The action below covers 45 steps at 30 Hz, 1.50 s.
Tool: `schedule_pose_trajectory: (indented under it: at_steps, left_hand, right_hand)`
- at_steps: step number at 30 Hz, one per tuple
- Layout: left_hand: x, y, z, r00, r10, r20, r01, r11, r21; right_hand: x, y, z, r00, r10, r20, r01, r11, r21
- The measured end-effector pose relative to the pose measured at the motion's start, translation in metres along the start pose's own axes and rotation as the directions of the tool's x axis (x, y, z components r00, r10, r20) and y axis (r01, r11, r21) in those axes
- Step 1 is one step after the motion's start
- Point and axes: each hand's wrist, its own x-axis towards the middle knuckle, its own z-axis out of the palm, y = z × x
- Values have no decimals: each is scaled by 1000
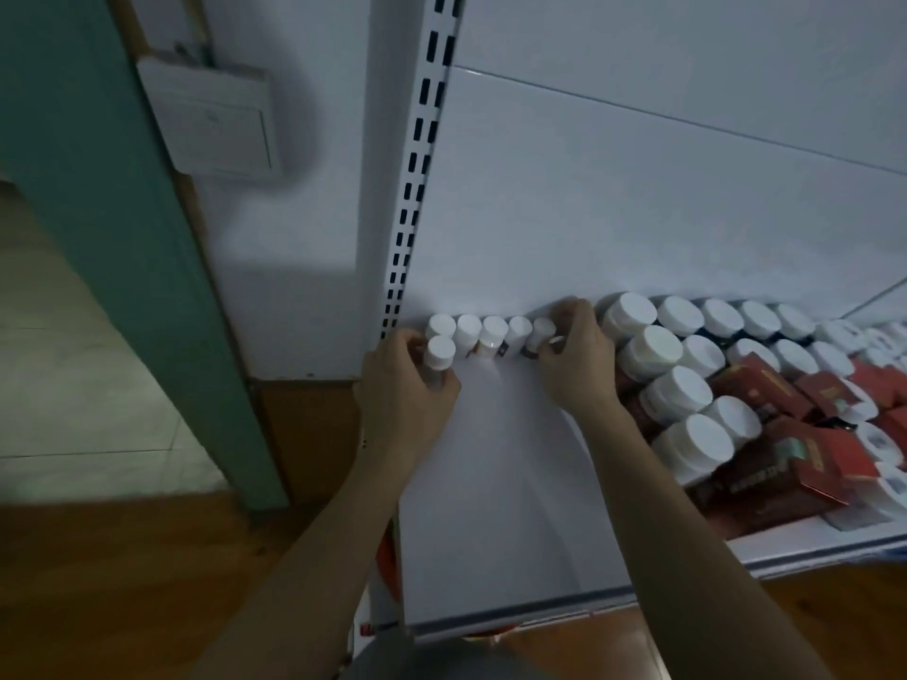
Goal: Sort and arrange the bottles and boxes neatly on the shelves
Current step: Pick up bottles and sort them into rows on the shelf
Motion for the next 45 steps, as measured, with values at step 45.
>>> schedule_pose_trajectory:
  at_steps: [45]
  left_hand:
    - [-185, 384, 266, 523, 410, 747, -770, 604, 207]
  right_hand:
    - [-151, 398, -490, 936, 279, 213, -144, 858, -493]
